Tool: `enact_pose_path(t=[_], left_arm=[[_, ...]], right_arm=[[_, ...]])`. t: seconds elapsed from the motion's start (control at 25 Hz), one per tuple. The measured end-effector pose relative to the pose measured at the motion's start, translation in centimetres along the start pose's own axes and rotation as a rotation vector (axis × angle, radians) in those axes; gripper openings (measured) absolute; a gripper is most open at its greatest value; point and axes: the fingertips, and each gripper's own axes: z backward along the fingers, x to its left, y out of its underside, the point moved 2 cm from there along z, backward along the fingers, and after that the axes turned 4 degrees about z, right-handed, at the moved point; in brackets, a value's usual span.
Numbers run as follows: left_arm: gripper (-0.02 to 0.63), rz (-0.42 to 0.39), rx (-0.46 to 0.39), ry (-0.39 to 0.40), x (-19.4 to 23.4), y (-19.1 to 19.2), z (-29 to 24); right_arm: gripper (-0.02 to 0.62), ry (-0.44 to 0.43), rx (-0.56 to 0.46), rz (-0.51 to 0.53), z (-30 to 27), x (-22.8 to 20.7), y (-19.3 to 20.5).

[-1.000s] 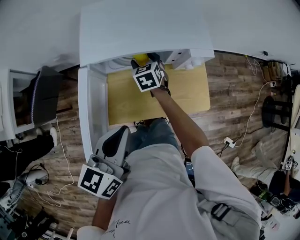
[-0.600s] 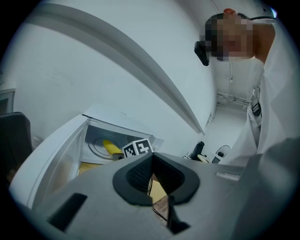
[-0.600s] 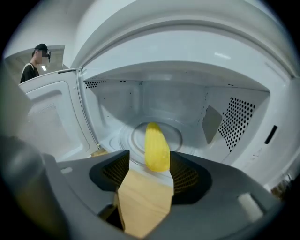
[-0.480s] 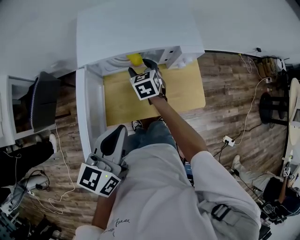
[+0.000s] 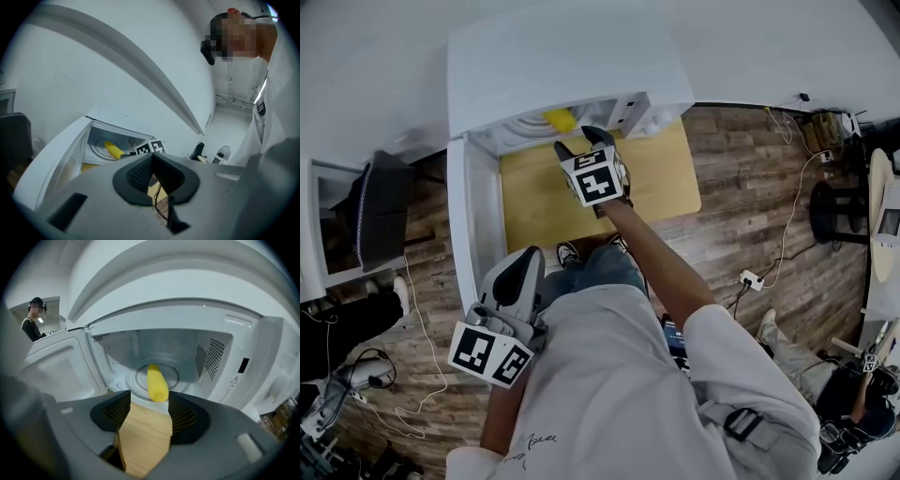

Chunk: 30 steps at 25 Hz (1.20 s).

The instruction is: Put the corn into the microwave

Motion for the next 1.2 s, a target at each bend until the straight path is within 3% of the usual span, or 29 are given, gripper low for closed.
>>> enact_pose_path(t=[1.2], left_arm=[[-0.012, -0.013, -0.034, 0.025, 0.0, -0.8, -0.5]], right_arm=[[0.192, -0.058, -0.056, -0.155, 8.7, -0.7, 0.0]])
